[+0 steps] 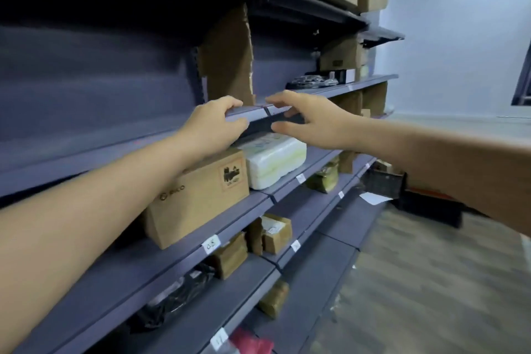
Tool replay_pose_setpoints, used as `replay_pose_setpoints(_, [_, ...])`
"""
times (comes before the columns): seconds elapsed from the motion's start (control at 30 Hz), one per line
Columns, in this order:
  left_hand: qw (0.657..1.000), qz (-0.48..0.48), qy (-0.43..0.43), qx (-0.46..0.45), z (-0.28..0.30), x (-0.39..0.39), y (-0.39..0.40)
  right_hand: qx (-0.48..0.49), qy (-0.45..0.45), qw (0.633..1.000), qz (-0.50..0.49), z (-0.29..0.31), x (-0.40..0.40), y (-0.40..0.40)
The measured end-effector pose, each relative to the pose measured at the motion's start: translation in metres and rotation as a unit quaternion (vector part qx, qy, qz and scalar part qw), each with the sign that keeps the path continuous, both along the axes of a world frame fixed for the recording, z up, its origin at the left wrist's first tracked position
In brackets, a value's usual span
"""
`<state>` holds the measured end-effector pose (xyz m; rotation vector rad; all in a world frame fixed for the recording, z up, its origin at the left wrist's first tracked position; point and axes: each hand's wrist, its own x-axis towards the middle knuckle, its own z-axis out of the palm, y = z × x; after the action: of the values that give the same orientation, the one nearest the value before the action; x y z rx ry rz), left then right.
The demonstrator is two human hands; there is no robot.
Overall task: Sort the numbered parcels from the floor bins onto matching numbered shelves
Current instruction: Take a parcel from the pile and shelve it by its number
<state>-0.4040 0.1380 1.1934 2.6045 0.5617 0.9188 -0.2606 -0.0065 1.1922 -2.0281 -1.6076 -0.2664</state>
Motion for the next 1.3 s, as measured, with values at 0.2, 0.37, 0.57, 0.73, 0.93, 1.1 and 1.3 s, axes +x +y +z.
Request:
replay_pose_setpoints(0.2, [0.995,-0.086,0.024,-0.041,-0.028,0.127,-0.057,-0.026,-0.008,0.996,-0.084,-0.027,0.101,-0.078])
replay_pose_setpoints(0.37, [0.988,-0.141,0.051,-0.041,-0.054,0.22,-0.102,-0.056,-0.02,0.986,-0.153,-0.052,0.17,-0.132])
replay_pose_setpoints(0.57, [0.966,-0.209,0.155,0.014,-0.095,0.341,-0.132,-0.096,0.003,0.962,-0.256,-0.097,0.259,-0.178])
replay_pose_setpoints(0.73, [0.94,-0.27,0.203,0.053,-0.121,0.452,-0.138,-0.135,0.008,0.936,-0.326,-0.125,0.348,-0.199])
replay_pose_setpoints(0.93, [0.912,-0.326,0.226,0.104,-0.133,0.588,-0.13,-0.167,0.005,0.9,-0.403,-0.136,0.465,-0.21])
replay_pose_setpoints(1.1, [0.895,-0.343,0.239,0.156,-0.146,0.694,-0.127,-0.185,0.005,0.877,-0.444,-0.151,0.556,-0.219])
replay_pose_setpoints(1.3, [0.88,-0.362,0.251,0.174,-0.168,0.813,-0.14,-0.207,0.0,0.868,-0.452,-0.183,0.671,-0.233])
